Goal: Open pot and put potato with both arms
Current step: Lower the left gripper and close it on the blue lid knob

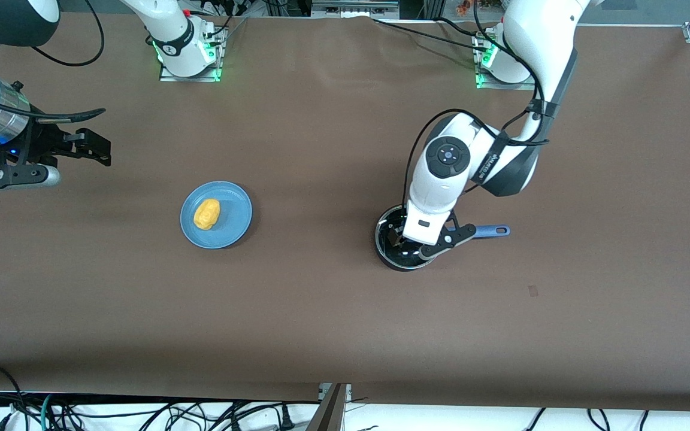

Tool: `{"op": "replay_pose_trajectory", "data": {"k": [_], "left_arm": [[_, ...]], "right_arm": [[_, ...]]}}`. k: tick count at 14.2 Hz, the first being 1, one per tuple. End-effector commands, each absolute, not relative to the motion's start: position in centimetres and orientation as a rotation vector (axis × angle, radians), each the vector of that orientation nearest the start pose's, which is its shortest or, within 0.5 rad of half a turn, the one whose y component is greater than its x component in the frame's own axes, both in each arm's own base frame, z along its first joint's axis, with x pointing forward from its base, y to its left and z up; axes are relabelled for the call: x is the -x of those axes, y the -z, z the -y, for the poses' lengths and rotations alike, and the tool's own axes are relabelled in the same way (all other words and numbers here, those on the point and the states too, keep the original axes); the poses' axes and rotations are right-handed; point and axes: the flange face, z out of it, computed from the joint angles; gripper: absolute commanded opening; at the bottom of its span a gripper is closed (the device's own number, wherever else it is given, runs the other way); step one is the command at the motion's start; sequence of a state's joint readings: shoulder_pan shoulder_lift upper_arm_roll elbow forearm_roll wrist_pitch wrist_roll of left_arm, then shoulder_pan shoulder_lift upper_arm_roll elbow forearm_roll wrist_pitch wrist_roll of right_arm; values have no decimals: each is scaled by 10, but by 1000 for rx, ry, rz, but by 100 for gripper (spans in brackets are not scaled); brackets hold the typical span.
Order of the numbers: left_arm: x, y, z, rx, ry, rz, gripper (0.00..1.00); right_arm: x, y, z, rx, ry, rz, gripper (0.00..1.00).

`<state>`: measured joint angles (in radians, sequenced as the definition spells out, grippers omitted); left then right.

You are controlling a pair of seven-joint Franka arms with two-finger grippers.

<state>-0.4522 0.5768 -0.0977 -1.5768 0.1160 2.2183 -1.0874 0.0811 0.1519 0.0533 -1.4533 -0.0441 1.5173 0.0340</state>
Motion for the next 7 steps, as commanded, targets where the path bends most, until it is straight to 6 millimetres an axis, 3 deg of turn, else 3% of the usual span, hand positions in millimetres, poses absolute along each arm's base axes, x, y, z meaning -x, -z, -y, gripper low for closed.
{"op": "replay_pose_trajectory", "data": {"k": [1, 7], "left_arm": [[-600, -303, 366, 3051, 132, 797, 100], [-594, -281, 365, 3027, 90, 797, 100]], "right_arm": [[-592, -591, -74, 3166, -125, 169, 100], [-592, -591, -74, 3166, -125, 169, 100]]}}
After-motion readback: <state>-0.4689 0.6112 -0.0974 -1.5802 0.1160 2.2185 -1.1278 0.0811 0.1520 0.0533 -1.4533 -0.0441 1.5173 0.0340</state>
